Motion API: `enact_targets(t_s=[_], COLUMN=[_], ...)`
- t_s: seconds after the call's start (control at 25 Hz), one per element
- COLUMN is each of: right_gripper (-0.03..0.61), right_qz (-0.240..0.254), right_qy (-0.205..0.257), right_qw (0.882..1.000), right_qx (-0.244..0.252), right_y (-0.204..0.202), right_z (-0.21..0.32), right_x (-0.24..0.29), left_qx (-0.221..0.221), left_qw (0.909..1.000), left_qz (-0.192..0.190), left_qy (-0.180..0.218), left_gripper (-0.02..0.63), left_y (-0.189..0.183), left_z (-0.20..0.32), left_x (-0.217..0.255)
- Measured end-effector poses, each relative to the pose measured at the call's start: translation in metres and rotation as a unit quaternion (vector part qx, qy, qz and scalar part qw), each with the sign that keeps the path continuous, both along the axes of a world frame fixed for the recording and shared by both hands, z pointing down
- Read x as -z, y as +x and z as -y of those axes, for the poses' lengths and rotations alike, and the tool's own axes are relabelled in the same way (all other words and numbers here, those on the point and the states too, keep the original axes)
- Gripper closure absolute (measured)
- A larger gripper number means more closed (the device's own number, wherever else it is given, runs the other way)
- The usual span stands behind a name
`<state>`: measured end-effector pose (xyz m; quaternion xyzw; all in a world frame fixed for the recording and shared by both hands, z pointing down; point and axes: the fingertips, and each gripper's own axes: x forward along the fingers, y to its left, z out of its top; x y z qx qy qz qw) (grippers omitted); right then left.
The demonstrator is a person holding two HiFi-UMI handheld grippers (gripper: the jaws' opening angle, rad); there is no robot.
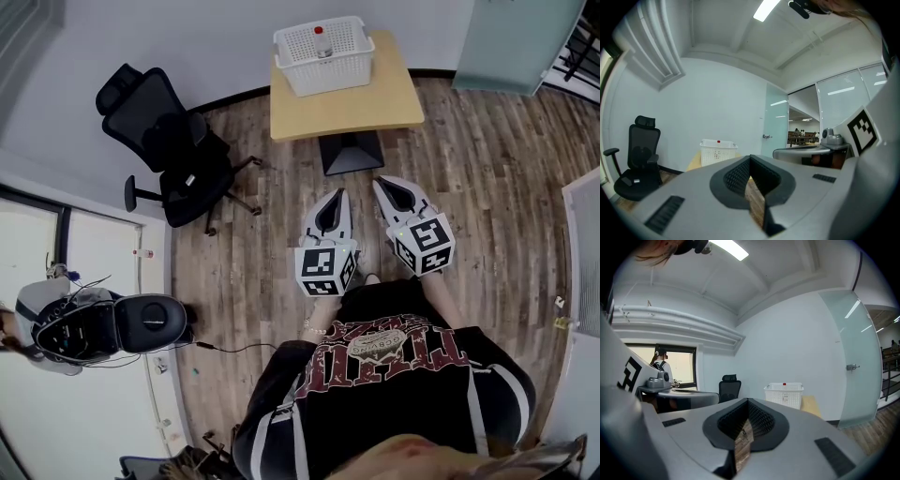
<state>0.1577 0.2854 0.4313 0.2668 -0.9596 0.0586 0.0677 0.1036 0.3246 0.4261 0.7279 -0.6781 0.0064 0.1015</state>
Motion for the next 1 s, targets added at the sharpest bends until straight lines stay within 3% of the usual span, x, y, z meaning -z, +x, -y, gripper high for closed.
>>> enact_targets(t_s=[1.0], right_gripper=[0.561], right_qz=[-0.016], right_qy=[0.002], right_qw=[1.0], right_qx=[-0.021], right_y=[-0.057], right_z=[0.056], right_x=[-0.002], left_qx=[-0.037], left_qw=[0.9993], left_qz=[-0.007], left_qy=[-0.005], left_gripper=[0.586], left_y=[-0.052], left_z=[0.061], left_x=[-0.005])
